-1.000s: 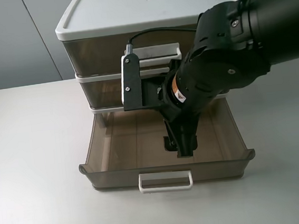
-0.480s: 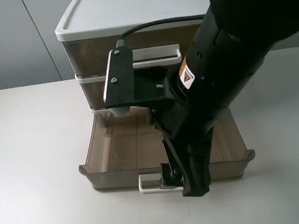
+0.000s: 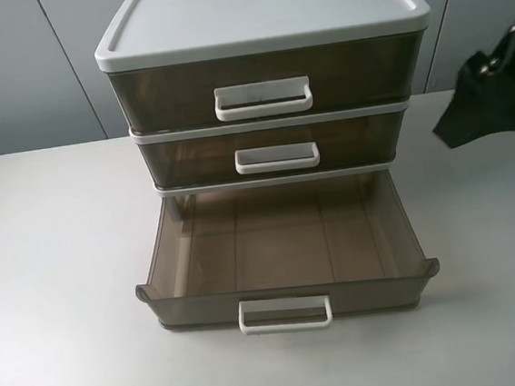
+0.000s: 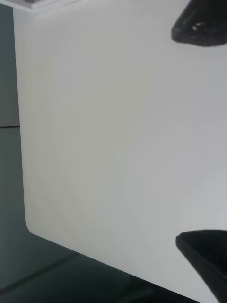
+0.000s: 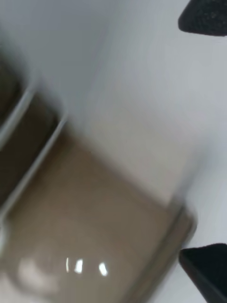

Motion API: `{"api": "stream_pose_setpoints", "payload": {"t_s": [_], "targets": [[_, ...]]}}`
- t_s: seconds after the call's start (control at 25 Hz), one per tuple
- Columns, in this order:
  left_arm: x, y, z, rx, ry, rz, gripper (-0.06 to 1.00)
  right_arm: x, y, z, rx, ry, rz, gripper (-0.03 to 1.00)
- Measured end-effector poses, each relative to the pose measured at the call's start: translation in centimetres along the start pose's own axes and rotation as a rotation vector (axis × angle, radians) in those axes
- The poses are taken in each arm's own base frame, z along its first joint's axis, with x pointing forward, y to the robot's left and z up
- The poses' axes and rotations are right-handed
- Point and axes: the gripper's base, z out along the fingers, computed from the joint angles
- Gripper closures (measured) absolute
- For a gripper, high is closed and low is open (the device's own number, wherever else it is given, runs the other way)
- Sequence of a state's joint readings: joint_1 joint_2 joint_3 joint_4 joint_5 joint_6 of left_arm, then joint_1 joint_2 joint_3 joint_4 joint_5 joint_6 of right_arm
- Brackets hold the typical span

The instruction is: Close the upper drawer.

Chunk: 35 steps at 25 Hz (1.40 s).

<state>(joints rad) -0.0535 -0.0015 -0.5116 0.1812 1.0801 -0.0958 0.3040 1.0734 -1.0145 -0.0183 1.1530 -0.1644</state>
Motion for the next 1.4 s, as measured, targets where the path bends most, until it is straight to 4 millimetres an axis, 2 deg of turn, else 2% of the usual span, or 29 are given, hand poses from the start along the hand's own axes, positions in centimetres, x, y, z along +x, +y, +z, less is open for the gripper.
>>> {"api": "stream_pose_setpoints", "payload": {"t_s": [0.08, 0.2, 0.28, 0.36, 0.4, 0.56, 0.72, 0.88, 1.4], "targets": [[0.0, 0.0, 0.0, 0.000, 0.000, 0.000, 0.20, 1.9, -2.1, -2.1, 0.118, -0.017, 0.155, 0.30], [0.0, 0.0, 0.0, 0.000, 0.000, 0.000, 0.20, 4.4, -4.0, -5.1, 0.325, -0.086, 0.318, 0.30], [0.0, 0.0, 0.0, 0.000, 0.000, 0.000, 0.20, 5.9, -4.5, -6.9, 0.439, -0.140, 0.378, 0.30], [0.0, 0.0, 0.0, 0.000, 0.000, 0.000, 0.20, 7.6, -4.2, -7.9, 0.484, -0.188, 0.411, 0.30], [0.0, 0.0, 0.0, 0.000, 0.000, 0.000, 0.20, 8.4, -3.8, -8.0, 0.482, -0.202, 0.421, 0.30], [0.0, 0.0, 0.0, 0.000, 0.000, 0.000, 0.20, 10.7, -2.0, -6.0, 0.365, -0.218, 0.447, 0.30], [0.0, 0.0, 0.0, 0.000, 0.000, 0.000, 0.20, 11.9, -0.2, -4.2, 0.200, -0.209, 0.492, 0.30], [0.0, 0.0, 0.0, 0.000, 0.000, 0.000, 0.20, 12.6, 1.0, -3.4, 0.095, -0.219, 0.522, 0.30], [0.0, 0.0, 0.0, 0.000, 0.000, 0.000, 0.20, 18.4, 3.8, -4.2, 0.242, -0.566, 0.362, 0.30]]}}
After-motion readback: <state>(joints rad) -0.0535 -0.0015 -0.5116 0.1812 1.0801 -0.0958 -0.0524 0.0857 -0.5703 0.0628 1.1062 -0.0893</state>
